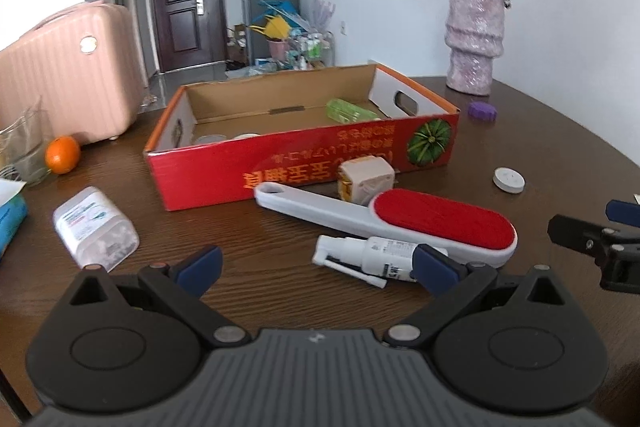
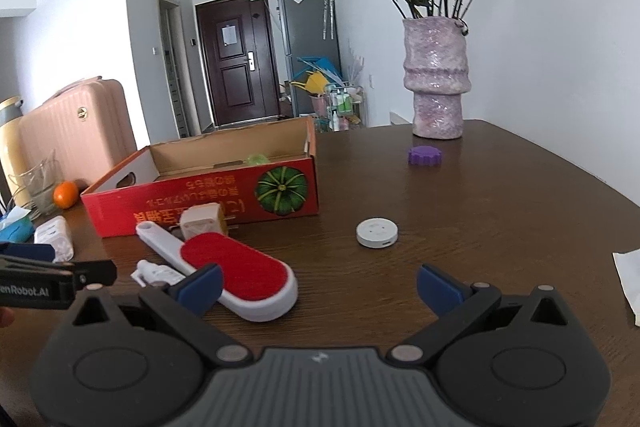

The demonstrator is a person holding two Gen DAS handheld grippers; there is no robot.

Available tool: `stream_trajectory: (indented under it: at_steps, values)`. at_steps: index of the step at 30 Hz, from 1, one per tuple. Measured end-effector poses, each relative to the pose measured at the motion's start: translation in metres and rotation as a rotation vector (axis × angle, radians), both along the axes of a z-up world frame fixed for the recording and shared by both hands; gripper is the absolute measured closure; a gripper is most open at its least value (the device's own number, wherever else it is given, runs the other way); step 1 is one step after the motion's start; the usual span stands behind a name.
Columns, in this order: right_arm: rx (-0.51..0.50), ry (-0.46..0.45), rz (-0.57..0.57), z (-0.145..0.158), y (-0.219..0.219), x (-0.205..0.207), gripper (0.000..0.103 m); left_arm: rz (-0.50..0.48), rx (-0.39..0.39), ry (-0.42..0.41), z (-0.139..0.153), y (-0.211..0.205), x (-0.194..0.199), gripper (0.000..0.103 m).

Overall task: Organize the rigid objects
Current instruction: 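Move the left tool to the white spray bottle and close on it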

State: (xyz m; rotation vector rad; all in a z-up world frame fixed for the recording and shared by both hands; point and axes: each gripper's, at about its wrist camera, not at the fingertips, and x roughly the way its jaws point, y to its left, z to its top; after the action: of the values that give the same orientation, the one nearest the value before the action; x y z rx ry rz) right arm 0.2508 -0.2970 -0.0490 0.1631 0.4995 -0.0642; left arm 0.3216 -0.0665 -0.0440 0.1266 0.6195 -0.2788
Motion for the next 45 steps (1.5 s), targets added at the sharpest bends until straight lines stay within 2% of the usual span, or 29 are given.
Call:
stream_trajectory:
  at_steps: [7, 18, 37, 45]
  values:
    - [0.046, 0.006, -0.037, -0.006, -0.013, 0.004, 0.0, -0.084, 0.037, 0.018, -0.01, -0.022, 0.013, 0.0]
    - [0.073, 0.015, -0.071, -0.013, -0.017, 0.008, 0.0, -0.201, 0.042, 0.054, -0.023, -0.038, 0.027, 0.0]
    - [0.055, 0.057, -0.086, -0.022, -0.014, 0.02, 0.0, -0.204, 0.001, 0.16, -0.045, -0.037, 0.059, 0.0]
    - [0.046, 0.064, -0.08, -0.024, -0.013, 0.022, 0.0, -0.21, 0.022, 0.115, -0.044, -0.04, 0.054, 0.004]
